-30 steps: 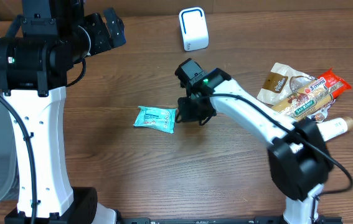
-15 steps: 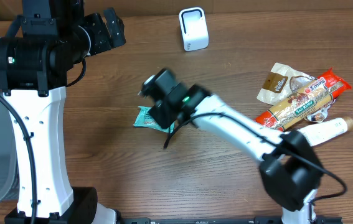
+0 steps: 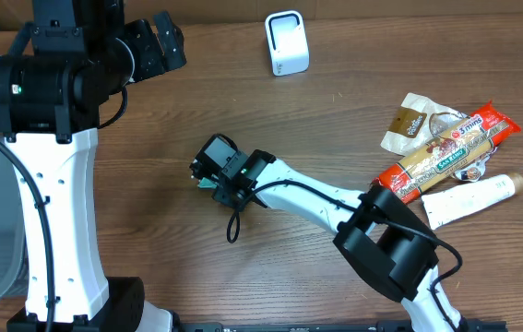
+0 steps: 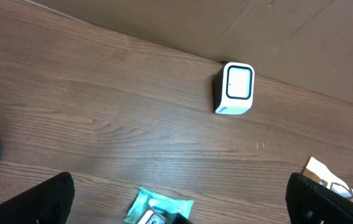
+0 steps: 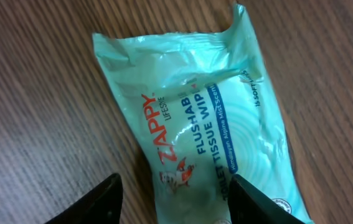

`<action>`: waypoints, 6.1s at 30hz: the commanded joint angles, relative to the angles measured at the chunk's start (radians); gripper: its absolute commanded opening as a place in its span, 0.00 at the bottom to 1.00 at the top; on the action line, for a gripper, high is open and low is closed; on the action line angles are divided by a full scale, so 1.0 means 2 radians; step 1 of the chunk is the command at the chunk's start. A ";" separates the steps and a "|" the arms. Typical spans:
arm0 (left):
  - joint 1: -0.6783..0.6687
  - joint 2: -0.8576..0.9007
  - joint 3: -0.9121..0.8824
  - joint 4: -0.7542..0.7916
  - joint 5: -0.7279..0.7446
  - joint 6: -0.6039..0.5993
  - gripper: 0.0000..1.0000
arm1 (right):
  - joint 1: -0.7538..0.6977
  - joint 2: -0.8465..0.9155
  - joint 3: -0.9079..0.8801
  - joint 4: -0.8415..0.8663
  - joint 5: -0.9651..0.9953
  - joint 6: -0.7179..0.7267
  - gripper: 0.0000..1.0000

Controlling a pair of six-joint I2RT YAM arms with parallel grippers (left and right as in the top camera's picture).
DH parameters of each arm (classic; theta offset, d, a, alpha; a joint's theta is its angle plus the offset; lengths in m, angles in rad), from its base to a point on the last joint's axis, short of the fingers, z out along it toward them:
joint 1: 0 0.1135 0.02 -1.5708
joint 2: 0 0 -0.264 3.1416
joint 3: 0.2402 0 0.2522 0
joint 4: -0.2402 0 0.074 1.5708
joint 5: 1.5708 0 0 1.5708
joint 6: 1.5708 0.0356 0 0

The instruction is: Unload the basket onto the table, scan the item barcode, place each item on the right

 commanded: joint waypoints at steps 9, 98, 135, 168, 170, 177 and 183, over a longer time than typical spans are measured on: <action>0.001 0.003 0.003 0.002 -0.005 -0.007 1.00 | -0.001 0.031 -0.001 0.009 -0.021 0.016 0.04; 0.001 0.003 0.003 0.002 -0.005 -0.007 1.00 | -0.080 0.112 0.040 -0.010 -0.184 0.192 0.06; 0.001 0.003 0.003 0.002 -0.005 -0.007 1.00 | -0.035 0.073 0.104 -0.218 0.484 0.446 0.04; 0.001 0.003 0.003 0.002 -0.005 -0.007 1.00 | -0.101 -0.007 0.213 -0.267 0.019 0.346 0.47; 0.001 0.003 0.003 0.002 -0.005 -0.007 1.00 | -0.138 -0.007 0.211 -0.289 -0.026 0.313 0.49; 0.001 0.003 0.003 0.002 -0.005 -0.007 1.00 | -0.234 -0.007 0.169 -0.324 -0.056 0.287 0.47; 0.001 0.003 0.003 0.002 -0.005 -0.007 1.00 | -0.258 -0.007 0.090 -0.297 -0.092 0.284 0.47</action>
